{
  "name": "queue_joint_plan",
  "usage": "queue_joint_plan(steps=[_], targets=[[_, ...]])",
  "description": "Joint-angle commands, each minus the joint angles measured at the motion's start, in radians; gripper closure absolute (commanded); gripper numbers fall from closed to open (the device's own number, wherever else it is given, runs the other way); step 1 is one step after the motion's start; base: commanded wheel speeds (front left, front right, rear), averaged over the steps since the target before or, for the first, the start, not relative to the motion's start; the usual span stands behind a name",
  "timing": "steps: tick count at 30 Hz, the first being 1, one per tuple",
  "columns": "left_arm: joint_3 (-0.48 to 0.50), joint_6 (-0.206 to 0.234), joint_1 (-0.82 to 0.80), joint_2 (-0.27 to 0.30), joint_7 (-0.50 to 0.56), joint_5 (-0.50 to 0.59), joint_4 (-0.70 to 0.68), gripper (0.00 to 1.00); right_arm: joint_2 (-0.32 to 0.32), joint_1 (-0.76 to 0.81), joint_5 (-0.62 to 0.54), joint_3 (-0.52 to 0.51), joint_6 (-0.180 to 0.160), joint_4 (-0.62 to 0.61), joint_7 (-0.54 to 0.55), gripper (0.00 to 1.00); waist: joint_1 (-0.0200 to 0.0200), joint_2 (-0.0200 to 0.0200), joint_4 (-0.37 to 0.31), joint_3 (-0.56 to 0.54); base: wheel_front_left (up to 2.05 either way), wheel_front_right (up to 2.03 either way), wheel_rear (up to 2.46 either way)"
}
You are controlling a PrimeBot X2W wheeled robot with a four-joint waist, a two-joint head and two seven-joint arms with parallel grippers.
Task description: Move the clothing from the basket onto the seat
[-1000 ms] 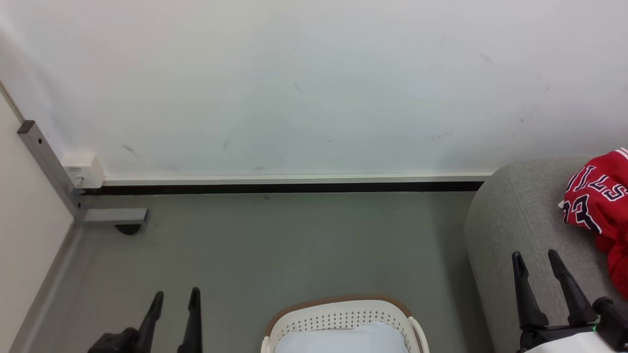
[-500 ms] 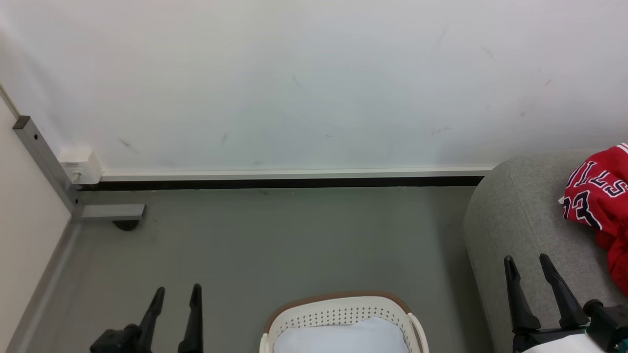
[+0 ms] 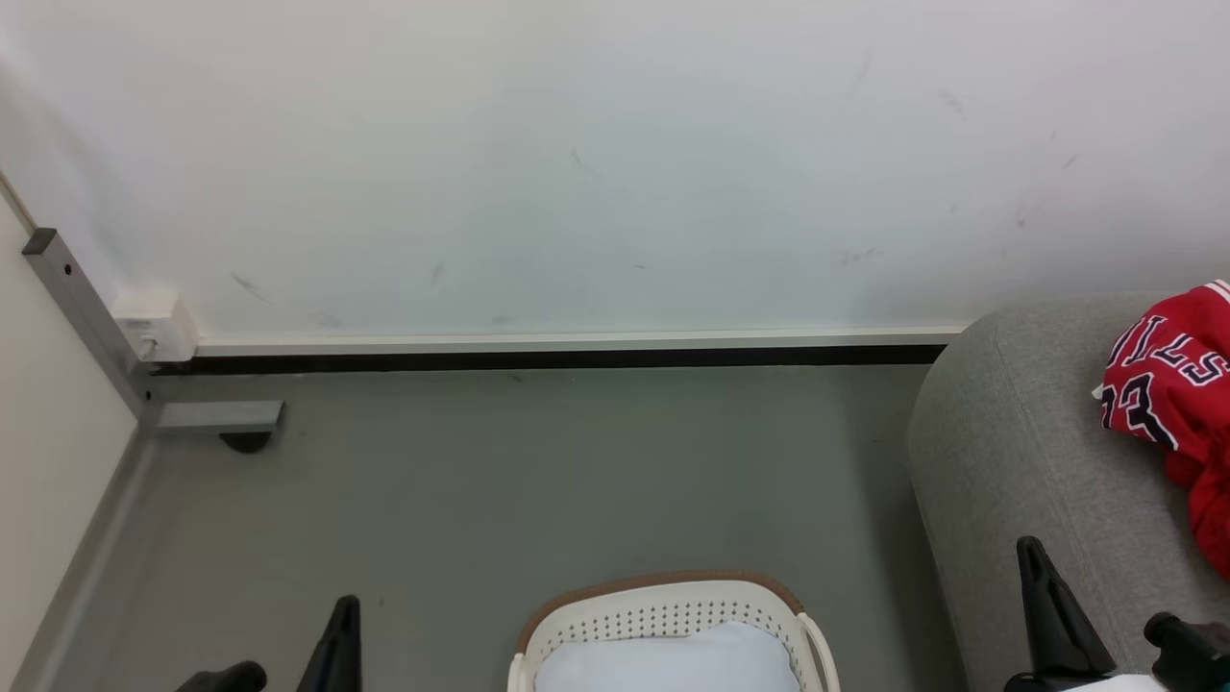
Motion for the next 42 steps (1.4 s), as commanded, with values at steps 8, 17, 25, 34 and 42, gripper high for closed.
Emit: queue_joint_plan(steps=[8, 17, 25, 34, 42], targets=[[0.015, -0.006, -0.033, 0.004, 0.039, -0.184, -0.027, 1.0, 0.007, -0.023, 0.151, -0.035, 0.0, -0.022, 0.043, 1.0, 0.0, 0.0, 0.004, 0.004, 0.0, 0.0, 0.0], [0.026, -0.009, -0.043, 0.005, 0.076, -0.33, -0.034, 1.0, 0.014, -0.028, 0.276, -0.06, -0.001, -0.027, 0.082, 1.0, 0.0, 0.0, 0.008, 0.008, 0.0, 0.0, 0.0], [0.035, -0.01, -0.052, 0.006, 0.108, -0.447, -0.038, 1.0, 0.021, -0.033, 0.376, -0.079, -0.001, -0.029, 0.113, 1.0, 0.0, 0.0, 0.012, 0.011, 0.0, 0.0, 0.0], [0.045, -0.013, -0.062, 0.007, 0.139, -0.568, -0.042, 1.0, 0.029, -0.038, 0.48, -0.1, -0.001, -0.032, 0.145, 1.0, 0.0, 0.0, 0.016, 0.015, 0.0, 0.0, 0.0], [0.053, -0.015, -0.069, 0.007, 0.163, -0.654, -0.045, 1.0, 0.034, -0.042, 0.554, -0.114, -0.001, -0.034, 0.168, 1.0, 0.0, 0.0, 0.019, 0.018, 0.0, 0.0, 0.0]])
